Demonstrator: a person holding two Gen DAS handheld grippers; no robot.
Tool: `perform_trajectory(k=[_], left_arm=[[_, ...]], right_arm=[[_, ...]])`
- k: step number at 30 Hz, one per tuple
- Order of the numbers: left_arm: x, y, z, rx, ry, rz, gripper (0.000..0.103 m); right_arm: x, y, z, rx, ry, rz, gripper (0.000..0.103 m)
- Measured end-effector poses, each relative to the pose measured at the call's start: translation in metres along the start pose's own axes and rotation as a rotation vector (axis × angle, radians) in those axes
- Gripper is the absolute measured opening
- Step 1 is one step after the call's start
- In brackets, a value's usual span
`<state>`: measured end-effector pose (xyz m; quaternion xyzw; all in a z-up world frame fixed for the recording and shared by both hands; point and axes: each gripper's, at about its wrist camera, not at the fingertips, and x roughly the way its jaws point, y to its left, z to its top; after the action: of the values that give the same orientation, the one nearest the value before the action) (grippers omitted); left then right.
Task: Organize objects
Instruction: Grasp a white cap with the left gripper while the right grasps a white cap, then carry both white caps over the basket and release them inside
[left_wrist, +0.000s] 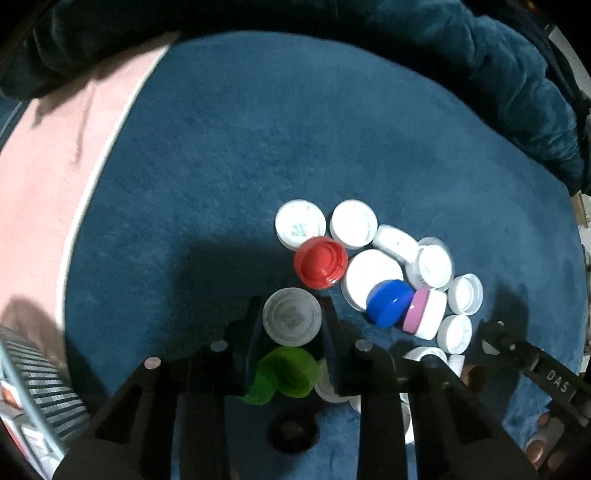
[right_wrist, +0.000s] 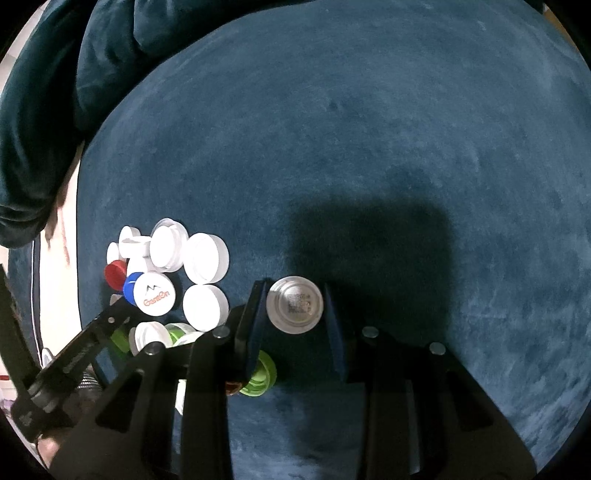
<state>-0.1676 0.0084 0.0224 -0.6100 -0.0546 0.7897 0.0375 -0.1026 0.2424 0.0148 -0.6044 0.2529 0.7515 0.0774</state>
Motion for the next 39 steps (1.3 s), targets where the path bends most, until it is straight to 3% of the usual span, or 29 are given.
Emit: perform_trajectory(k=[7,14,27,39], left_arm=[[-0.042,-0.007,-0.011,0.018,-0.042,0.038,0.030],[-0.095,0.002,-0.033,0.049,-0.114,0.138,0.030],[-0.190,0.091,-0.104,-0.035,-0.217,0.269,0.030],[-0.208,0.171,-0.139,-0.167,-0.217,0.280,0.030]], right_arm=[[-0.024,0.012,-0.014,-0.015,-0.024,0.033,0.032],[-0.067,0.048,-0.045,-0.074,-0.058,0.121,0.032],[-0.091,0.147,-0.115,-0.276,-0.045,0.242,0.032],[-0.088,0.233,-0.182,-0.478,0.009,0.317,0.032]])
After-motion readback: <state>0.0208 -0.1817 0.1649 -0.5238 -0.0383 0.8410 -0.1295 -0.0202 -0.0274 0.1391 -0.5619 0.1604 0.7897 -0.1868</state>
